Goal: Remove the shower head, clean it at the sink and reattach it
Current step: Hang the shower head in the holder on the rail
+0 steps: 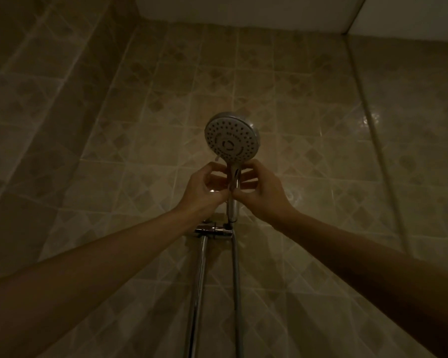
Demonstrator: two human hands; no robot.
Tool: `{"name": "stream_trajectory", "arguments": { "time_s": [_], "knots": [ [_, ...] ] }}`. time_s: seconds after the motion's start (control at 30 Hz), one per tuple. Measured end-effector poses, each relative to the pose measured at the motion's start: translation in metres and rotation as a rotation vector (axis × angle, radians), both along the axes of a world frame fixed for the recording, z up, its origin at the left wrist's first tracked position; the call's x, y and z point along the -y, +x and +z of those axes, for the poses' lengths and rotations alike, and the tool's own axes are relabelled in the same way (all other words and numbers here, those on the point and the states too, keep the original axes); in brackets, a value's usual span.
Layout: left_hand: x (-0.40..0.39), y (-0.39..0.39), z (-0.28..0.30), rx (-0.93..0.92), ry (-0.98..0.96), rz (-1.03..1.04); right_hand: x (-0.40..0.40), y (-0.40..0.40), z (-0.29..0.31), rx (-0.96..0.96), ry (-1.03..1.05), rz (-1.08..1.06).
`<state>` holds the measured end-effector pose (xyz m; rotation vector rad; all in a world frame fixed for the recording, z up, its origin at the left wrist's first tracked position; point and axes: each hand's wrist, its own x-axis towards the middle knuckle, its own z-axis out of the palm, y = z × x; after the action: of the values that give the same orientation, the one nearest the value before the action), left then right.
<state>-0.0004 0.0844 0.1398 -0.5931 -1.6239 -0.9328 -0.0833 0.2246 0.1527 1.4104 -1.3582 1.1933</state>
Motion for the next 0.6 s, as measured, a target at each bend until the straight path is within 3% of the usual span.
{"name": "stream_trajectory", "arguments": {
  "time_s": [0.3,0.6],
  "knots": [
    [0.011,-0.002,-0.008,-0.061,0.013,0.022,0.008,0.002,-0.005,-0.045,0.032,0.03],
    [0.012,-0.017,-0.014,0.04,-0.032,0.059,0.009,-0.019,-0.02,0.069,0.046,0.029]
  ]
}}
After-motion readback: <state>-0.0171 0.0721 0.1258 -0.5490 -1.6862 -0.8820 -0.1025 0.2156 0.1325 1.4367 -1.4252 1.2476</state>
